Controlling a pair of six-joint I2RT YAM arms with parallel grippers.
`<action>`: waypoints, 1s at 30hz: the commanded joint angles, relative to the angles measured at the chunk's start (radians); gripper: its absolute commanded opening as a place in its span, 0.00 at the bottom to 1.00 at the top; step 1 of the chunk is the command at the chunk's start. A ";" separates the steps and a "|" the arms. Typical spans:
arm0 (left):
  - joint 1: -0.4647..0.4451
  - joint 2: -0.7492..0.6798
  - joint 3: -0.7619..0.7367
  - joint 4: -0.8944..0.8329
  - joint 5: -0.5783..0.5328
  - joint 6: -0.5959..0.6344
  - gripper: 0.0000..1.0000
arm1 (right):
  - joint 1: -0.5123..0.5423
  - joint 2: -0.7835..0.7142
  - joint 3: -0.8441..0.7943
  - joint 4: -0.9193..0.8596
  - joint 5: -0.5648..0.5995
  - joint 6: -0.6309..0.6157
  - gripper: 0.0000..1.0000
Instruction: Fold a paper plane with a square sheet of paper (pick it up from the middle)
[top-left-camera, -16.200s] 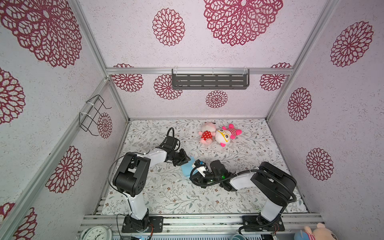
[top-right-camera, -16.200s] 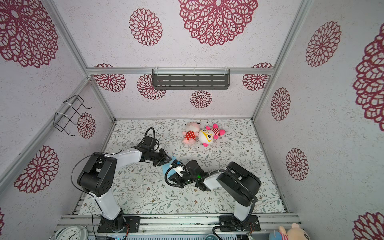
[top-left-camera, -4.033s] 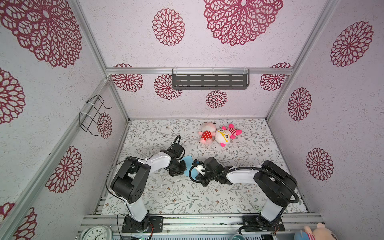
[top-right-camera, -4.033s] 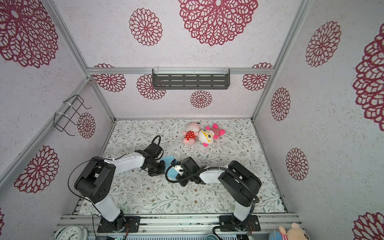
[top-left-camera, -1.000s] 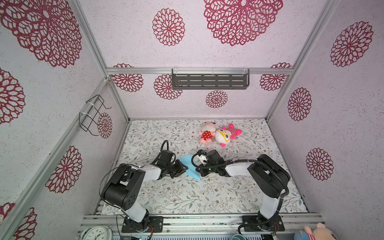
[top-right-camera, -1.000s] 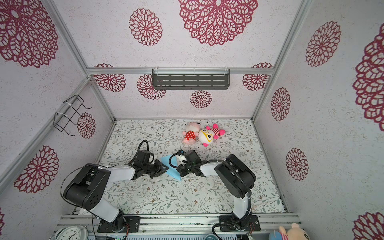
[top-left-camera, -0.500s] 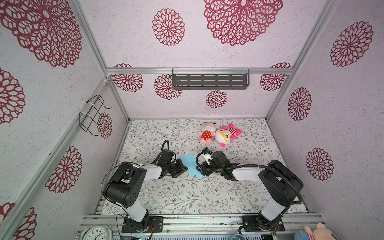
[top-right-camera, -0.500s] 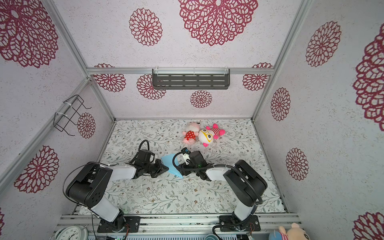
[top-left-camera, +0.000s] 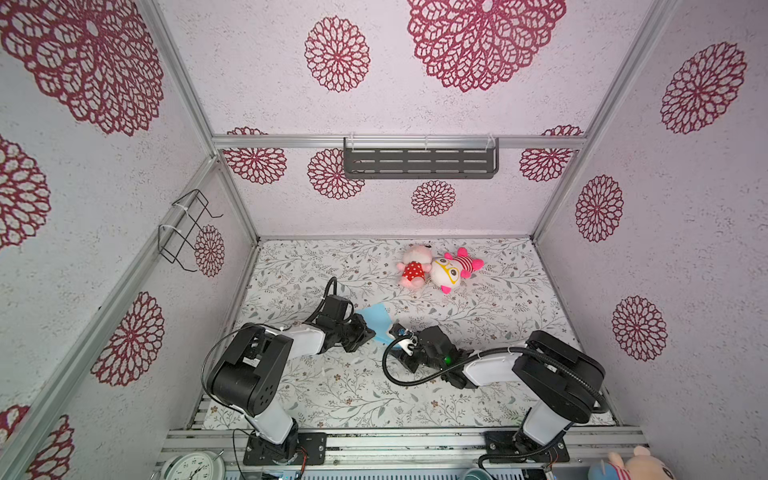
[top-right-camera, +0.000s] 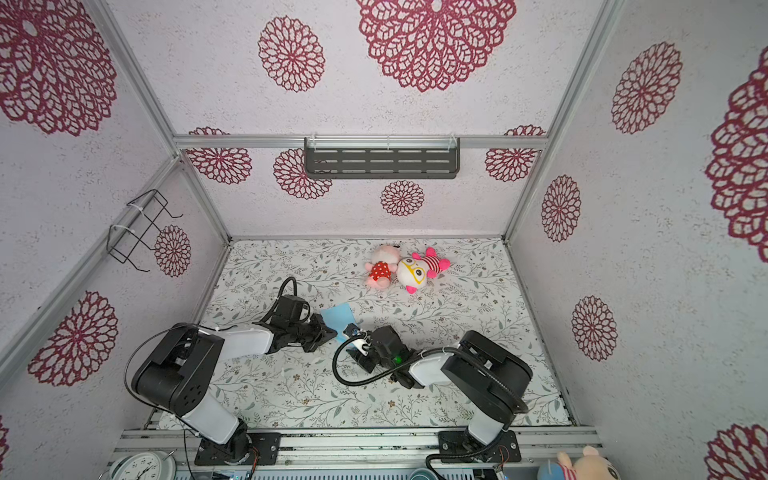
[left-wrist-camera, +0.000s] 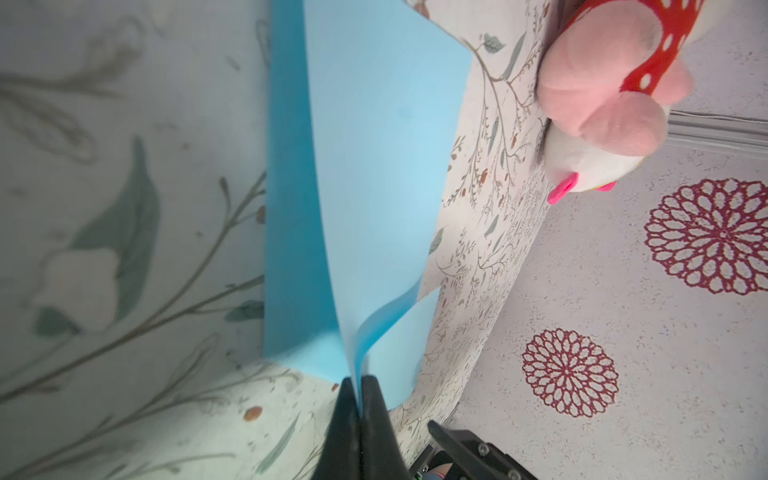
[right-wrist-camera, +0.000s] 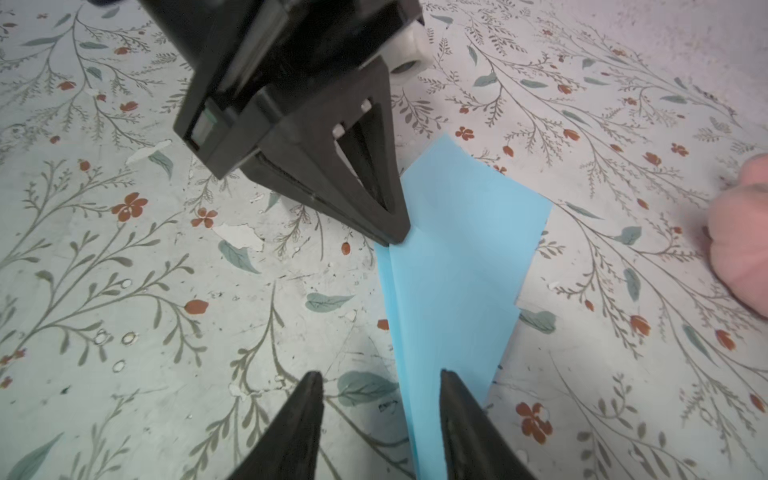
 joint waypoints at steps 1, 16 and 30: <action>-0.008 -0.017 0.027 -0.034 -0.016 -0.026 0.03 | 0.010 0.036 0.010 0.104 0.084 -0.085 0.40; -0.008 -0.024 0.037 -0.063 -0.008 -0.027 0.03 | 0.019 0.136 0.043 0.134 0.116 -0.127 0.30; -0.008 -0.040 0.043 -0.075 -0.006 -0.032 0.08 | 0.020 0.182 0.053 0.142 0.122 -0.131 0.21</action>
